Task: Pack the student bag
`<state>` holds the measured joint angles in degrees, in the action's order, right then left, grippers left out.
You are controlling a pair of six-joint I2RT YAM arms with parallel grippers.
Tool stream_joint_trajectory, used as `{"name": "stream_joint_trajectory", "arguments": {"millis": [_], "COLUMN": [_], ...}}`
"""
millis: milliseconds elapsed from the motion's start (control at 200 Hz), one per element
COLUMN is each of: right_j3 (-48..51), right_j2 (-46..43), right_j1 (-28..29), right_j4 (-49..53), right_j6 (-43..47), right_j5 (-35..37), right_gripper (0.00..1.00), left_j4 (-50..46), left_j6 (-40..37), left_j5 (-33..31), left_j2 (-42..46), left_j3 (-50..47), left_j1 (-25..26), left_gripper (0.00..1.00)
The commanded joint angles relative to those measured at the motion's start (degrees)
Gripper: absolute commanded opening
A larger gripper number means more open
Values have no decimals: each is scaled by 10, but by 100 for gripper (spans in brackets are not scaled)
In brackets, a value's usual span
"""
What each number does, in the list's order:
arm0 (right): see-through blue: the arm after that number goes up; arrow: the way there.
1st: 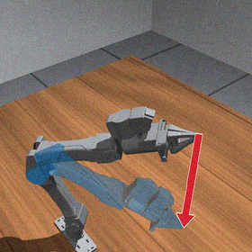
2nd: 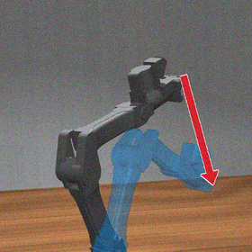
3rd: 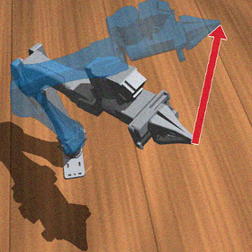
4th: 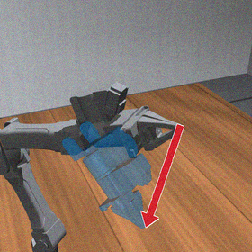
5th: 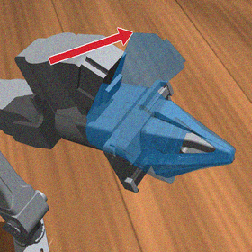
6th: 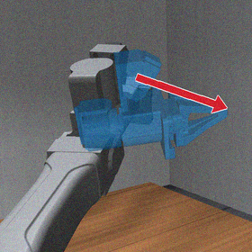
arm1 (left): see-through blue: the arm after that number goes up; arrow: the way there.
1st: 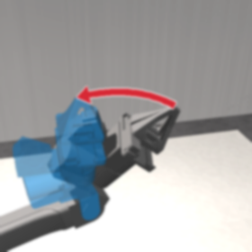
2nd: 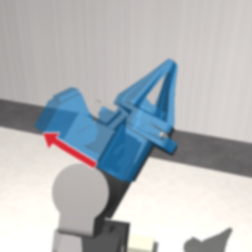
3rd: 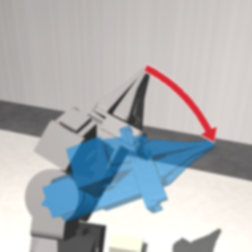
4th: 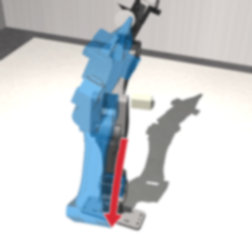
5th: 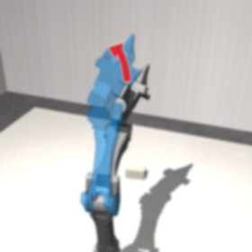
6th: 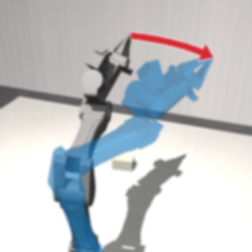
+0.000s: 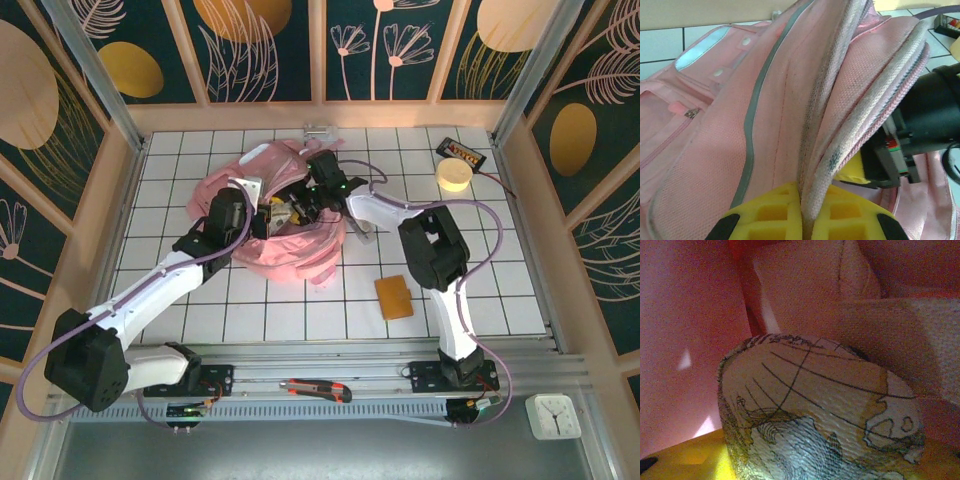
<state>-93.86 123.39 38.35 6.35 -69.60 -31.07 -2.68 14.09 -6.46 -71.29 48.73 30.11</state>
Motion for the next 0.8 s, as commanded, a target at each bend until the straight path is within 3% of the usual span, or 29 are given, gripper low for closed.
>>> {"name": "stream_joint_trajectory", "arguments": {"millis": [0, 165, 490, 796], "right_j3": [-37, -21, 53, 159], "right_j2": [32, 16, -114, -267], "right_j1": [12, -1, -15, -10], "right_j4": [-69, -63, 52, 161], "right_j6": [-33, -4, 84, 128], "right_j5": [-23, -49, -28, 75], "right_gripper": [73, 99, 99, 99], "left_j4": [113, 93, 103, 102], "left_j6": [32, 9, 8, 6], "left_j5": [43, 16, -8, -4], "left_j2": [17, 13, 12, 27], "left_j3": [9, 9, -18, -27], "left_j1": [13, 12, 11, 11], "left_gripper": [0, 0, 0, 0]}}
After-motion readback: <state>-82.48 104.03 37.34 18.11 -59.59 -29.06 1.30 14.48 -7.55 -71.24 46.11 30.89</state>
